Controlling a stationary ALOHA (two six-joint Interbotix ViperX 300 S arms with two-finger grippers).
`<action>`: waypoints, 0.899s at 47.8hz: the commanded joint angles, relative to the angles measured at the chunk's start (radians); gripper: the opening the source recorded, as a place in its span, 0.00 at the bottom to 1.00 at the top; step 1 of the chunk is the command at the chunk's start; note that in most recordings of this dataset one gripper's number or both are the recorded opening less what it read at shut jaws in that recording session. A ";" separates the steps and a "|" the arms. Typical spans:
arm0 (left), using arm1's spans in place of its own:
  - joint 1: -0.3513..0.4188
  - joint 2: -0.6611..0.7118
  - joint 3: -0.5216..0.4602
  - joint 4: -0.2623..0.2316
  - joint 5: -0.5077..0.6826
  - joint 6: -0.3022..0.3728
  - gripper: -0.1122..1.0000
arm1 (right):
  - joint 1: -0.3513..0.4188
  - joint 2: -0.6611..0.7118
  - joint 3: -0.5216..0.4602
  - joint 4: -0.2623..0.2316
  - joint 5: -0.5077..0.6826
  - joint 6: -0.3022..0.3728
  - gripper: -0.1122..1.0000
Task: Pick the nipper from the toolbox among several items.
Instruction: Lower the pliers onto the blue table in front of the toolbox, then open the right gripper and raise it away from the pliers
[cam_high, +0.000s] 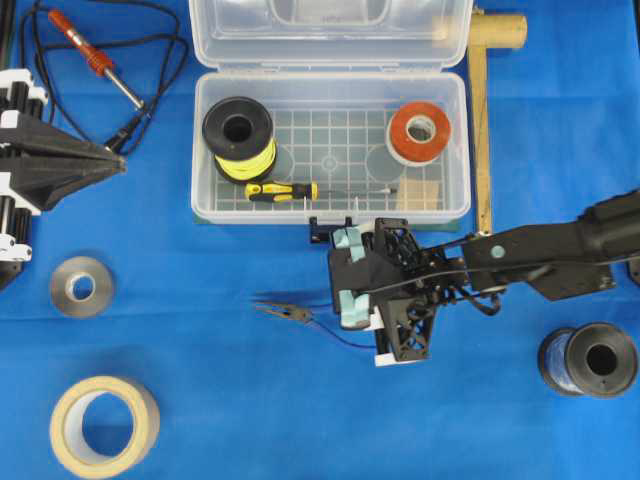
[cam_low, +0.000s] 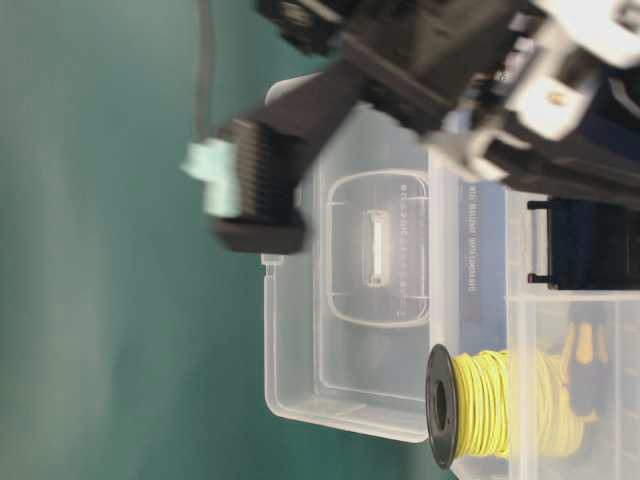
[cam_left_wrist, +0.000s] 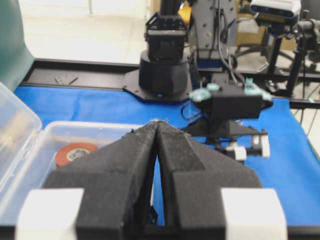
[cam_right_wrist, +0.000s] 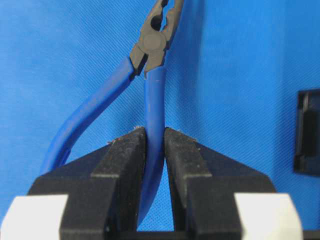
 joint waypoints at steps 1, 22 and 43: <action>0.002 0.003 -0.011 -0.002 -0.005 -0.002 0.10 | 0.005 0.005 -0.020 0.002 -0.014 0.018 0.22; 0.002 0.003 -0.006 -0.003 -0.003 -0.002 0.10 | -0.003 0.003 -0.025 0.002 0.041 0.023 0.64; 0.003 0.003 -0.005 -0.002 -0.003 -0.011 0.10 | -0.014 -0.529 0.146 -0.071 0.193 0.023 0.78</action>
